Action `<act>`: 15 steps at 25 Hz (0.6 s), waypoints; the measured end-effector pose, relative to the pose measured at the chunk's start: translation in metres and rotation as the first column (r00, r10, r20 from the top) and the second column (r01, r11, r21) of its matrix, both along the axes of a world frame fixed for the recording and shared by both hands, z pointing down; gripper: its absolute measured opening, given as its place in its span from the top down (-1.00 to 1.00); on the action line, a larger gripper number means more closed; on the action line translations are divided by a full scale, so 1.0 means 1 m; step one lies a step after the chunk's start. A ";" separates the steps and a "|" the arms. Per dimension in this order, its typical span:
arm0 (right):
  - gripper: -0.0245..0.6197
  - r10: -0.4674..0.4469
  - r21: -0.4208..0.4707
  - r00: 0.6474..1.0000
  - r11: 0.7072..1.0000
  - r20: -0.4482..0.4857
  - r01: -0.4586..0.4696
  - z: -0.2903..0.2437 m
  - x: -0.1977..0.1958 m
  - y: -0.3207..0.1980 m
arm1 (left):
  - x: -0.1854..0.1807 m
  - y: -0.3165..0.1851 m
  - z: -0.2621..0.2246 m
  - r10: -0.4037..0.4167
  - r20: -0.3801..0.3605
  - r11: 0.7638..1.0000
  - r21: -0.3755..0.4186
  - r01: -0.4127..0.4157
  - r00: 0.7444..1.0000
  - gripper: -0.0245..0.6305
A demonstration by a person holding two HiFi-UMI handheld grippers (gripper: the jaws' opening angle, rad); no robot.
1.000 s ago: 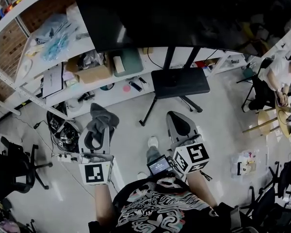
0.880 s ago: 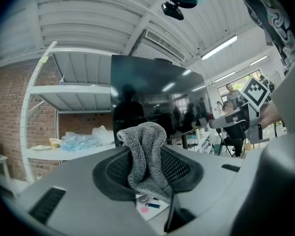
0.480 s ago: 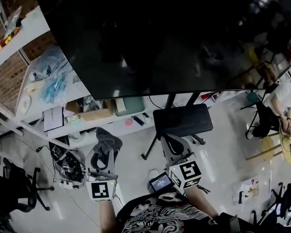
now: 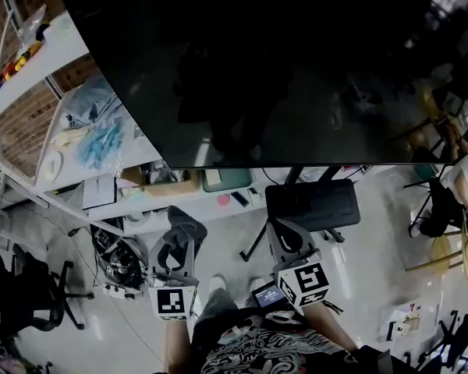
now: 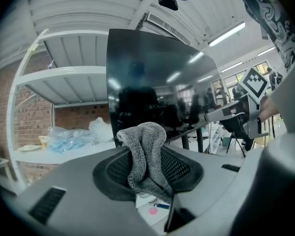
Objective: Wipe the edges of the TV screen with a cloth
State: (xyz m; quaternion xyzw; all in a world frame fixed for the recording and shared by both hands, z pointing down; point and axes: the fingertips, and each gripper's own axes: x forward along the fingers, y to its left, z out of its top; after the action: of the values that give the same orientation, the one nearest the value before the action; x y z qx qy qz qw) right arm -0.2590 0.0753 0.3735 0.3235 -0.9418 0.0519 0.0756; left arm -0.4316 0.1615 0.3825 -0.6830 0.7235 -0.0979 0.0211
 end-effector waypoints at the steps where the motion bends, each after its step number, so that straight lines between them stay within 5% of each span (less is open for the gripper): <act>1: 0.83 0.002 -0.003 1.000 1.000 -0.005 -0.002 0.002 -0.006 0.001 | -0.008 0.000 0.003 0.003 0.006 1.000 -0.014 -0.003 1.000 0.47; 15: 0.83 0.108 -0.011 0.992 0.994 -0.072 -0.109 0.011 -0.074 -0.007 | -0.098 -0.040 0.039 0.067 0.012 0.992 -0.105 -0.065 0.998 0.47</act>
State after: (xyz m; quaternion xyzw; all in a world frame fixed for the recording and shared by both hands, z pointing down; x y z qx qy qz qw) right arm -0.3330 0.0684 0.3847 0.3751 -0.9192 0.0513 0.1086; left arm -0.5294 0.1217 0.4212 -0.7061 0.6942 -0.1398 -0.0058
